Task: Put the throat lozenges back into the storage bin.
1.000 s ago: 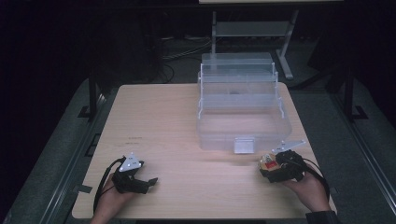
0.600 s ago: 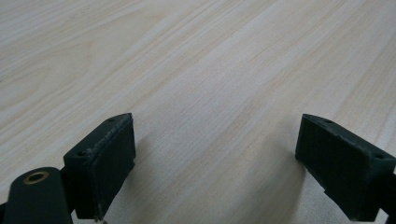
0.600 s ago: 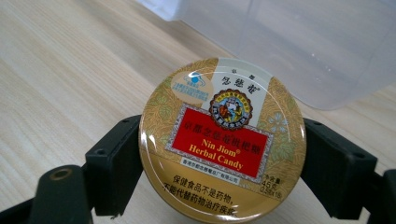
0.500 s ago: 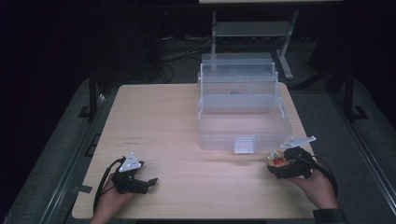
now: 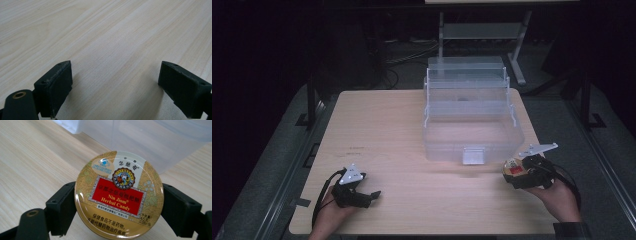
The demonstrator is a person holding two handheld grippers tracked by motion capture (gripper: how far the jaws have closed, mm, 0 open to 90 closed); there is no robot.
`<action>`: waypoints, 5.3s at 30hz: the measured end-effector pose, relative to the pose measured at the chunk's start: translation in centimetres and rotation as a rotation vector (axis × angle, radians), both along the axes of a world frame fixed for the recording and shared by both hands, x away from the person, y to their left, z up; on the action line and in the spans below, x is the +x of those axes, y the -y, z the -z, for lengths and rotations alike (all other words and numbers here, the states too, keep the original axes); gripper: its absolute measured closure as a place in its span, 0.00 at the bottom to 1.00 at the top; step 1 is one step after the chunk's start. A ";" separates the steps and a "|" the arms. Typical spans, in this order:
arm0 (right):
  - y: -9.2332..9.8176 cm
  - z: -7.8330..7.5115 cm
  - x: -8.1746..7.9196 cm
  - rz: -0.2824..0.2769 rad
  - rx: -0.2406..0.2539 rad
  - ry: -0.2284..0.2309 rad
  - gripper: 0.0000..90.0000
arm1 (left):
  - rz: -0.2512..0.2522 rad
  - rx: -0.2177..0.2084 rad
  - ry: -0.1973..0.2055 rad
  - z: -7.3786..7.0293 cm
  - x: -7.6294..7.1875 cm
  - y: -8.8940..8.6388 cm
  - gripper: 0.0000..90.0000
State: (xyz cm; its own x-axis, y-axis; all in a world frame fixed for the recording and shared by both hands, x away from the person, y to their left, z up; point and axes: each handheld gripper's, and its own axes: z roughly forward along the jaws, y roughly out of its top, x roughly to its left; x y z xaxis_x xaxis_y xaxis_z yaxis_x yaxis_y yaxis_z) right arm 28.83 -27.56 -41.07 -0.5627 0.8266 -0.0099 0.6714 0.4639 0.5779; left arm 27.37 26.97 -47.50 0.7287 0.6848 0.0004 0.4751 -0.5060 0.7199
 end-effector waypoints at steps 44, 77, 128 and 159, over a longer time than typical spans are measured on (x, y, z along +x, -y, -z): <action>2.7 -4.5 1.3 0.038 0.011 0.048 0.22 | -0.001 0.000 -0.001 0.0 -0.1 0.0 0.13; 3.0 -7.4 3.9 0.052 0.016 0.074 0.22 | 0.001 0.003 0.000 0.0 -0.1 0.0 0.13; -0.2 -6.1 10.6 0.035 0.000 0.031 0.22 | 0.001 0.003 -0.001 0.0 -0.1 0.0 0.13; 0.6 -6.3 9.8 0.044 0.012 0.036 0.21 | -0.004 0.003 -0.003 0.0 -0.2 0.0 0.13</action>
State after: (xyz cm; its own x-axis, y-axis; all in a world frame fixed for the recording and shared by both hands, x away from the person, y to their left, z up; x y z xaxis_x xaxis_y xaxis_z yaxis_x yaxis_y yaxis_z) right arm 38.66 -28.12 -34.74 -0.5251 0.8508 -0.0191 0.6700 0.4271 0.6071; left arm 27.16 27.01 -47.47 0.7257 0.6881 0.0003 0.4794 -0.5059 0.7171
